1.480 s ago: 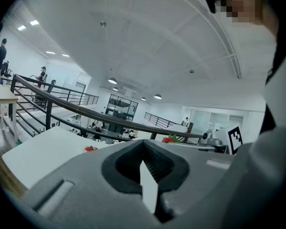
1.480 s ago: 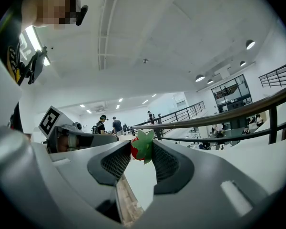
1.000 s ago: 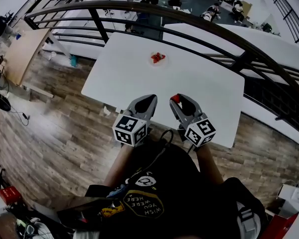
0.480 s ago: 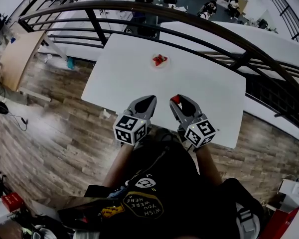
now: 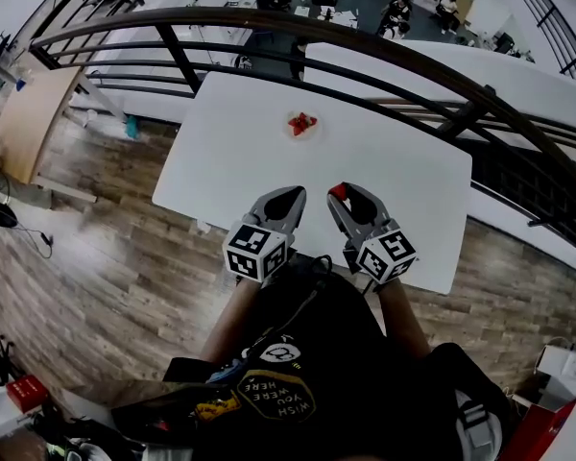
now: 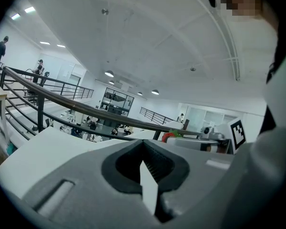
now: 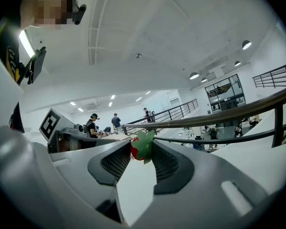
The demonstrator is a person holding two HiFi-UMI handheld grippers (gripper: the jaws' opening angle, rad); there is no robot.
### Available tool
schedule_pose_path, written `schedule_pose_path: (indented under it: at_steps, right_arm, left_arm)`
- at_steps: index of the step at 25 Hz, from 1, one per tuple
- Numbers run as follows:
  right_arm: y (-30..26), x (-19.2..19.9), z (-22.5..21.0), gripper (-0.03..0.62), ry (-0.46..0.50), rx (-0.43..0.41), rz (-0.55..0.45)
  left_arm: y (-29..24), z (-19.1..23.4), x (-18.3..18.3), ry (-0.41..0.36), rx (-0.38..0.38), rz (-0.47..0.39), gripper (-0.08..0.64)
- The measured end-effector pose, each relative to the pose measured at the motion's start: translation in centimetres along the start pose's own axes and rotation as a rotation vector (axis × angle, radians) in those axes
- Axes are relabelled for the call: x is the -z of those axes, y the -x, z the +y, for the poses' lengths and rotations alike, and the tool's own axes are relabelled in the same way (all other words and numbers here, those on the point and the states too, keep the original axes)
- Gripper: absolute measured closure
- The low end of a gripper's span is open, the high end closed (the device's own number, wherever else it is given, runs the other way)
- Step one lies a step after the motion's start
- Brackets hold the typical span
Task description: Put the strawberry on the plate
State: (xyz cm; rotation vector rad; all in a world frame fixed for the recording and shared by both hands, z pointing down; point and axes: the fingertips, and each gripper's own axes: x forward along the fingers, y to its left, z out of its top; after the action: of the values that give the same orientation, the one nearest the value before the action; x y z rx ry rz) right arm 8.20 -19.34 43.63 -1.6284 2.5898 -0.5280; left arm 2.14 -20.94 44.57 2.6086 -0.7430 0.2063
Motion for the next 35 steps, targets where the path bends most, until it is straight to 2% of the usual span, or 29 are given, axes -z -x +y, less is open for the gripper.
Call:
schedule_pose_path:
  at_steps: [6,12,18,35]
  right_arm:
    - [-1.7,-1.1,-2.1,0.451,-0.004,-0.011,-0.005]
    - [-2.9,-1.1,-4.6,0.451,-0.022,-0.028,-0.005]
    - [-4.0,-0.8,-6.2,0.451,-0.042,-0.033,0.015]
    - [-14.5,2.4,-12.0,0.451,-0.029,0.012,0.129]
  left_arm:
    - [-2.1,1.7,-1.1,-0.01,-0.032,-0.005,0.555]
    - [-4.1,2.9,-2.3,-0.001,-0.064,-0.077,0.555]
    - [-5.7,4.2,-1.7,0.004,-0.098,-0.041,0.555]
    - [-12.5,14.9,0.2,-0.008,-0.046,0.096,0.555]
